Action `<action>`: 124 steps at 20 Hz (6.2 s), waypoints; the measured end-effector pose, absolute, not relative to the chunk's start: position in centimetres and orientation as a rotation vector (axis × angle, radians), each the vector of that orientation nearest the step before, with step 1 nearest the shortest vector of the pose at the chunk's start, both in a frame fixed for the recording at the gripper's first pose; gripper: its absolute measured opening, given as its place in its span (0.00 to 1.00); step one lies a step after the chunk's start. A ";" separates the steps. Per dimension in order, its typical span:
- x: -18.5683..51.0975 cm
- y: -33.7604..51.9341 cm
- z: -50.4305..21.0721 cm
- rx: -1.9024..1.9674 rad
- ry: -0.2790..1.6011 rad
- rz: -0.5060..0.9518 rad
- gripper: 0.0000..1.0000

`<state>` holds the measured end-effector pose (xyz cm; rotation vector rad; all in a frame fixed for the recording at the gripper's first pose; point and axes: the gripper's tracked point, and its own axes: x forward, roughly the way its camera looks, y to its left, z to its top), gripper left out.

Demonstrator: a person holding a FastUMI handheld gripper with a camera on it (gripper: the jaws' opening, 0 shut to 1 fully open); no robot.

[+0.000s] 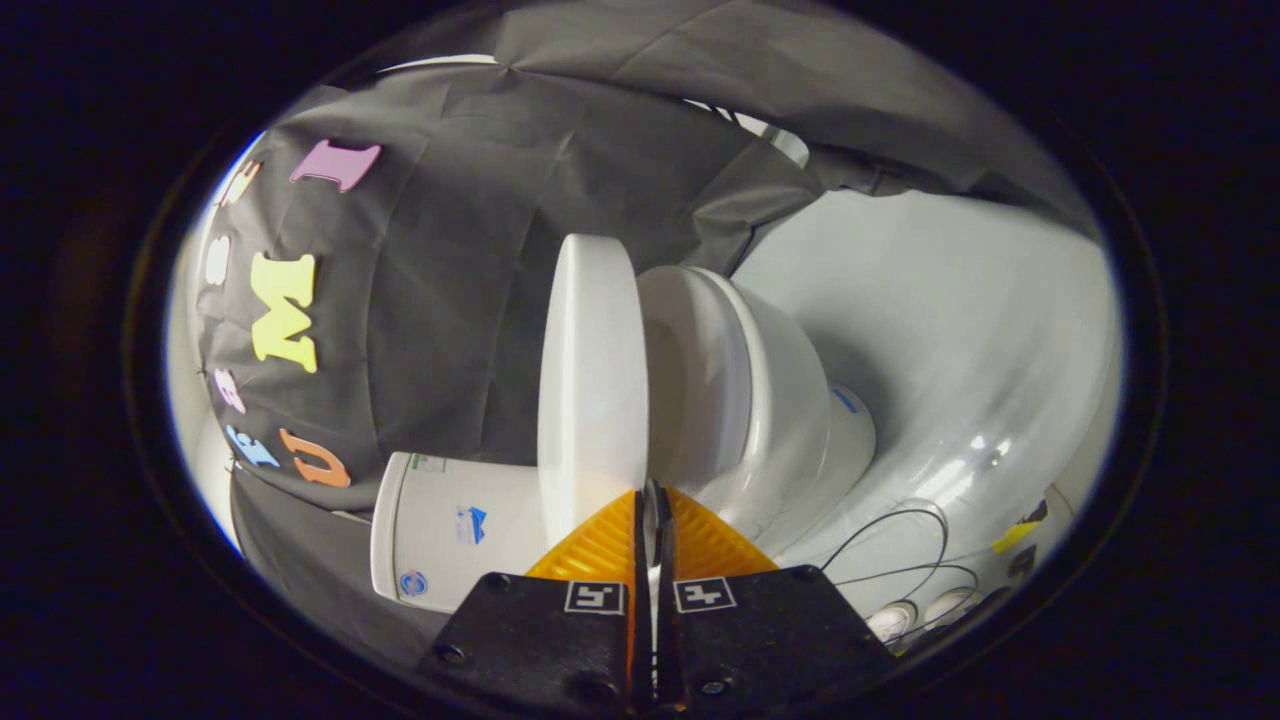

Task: Open the toilet lid.

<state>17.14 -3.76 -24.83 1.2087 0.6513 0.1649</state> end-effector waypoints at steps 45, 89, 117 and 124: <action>15.9 -0.2 -13.2 0.792 0.531 0.227 0.05; 16.0 -0.6 -14.4 0.391 0.459 0.323 0.11; 15.3 -3.5 -16.8 -0.030 0.451 0.489 0.44; 16.3 -5.5 -15.4 -0.007 0.208 0.479 1.00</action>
